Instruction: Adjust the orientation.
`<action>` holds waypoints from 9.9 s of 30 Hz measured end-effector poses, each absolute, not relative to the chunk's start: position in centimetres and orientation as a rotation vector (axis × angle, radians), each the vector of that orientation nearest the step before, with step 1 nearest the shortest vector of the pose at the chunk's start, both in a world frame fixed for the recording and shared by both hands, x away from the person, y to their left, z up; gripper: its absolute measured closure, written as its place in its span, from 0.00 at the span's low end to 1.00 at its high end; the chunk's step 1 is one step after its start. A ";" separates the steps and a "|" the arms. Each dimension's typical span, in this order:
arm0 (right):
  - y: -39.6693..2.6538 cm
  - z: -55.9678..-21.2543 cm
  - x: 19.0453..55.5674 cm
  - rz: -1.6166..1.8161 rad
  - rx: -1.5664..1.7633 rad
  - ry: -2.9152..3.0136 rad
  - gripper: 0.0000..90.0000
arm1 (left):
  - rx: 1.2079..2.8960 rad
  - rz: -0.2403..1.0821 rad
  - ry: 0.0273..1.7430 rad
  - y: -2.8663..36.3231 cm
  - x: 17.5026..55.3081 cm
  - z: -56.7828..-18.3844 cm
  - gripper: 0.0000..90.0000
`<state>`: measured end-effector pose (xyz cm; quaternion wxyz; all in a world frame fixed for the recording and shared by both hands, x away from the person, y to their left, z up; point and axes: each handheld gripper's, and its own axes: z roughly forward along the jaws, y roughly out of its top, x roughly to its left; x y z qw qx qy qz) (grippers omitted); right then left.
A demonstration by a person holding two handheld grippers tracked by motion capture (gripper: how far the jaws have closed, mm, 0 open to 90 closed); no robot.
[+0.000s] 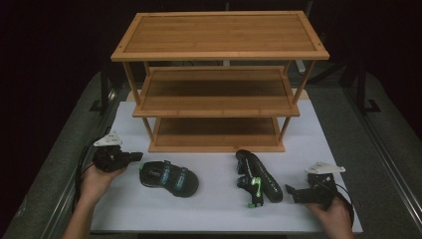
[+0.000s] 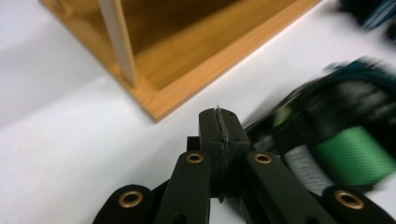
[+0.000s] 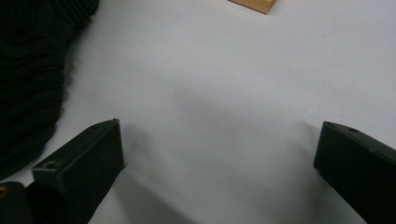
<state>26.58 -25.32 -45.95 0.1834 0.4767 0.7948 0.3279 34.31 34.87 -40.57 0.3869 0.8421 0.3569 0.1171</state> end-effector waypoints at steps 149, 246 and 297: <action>-25.3 -46.0 26.6 0.927 1.342 2.239 0.01 | 2.233 -0.024 0.404 20.1 33.9 -39.0 0.35; -18.4 -38.0 29.7 1.243 0.997 2.474 1.00 | 2.251 0.356 0.871 33.0 28.9 -45.3 0.00; -26.1 -38.6 31.5 1.353 1.192 2.290 0.79 | 2.251 0.347 0.875 33.0 29.0 -45.2 0.00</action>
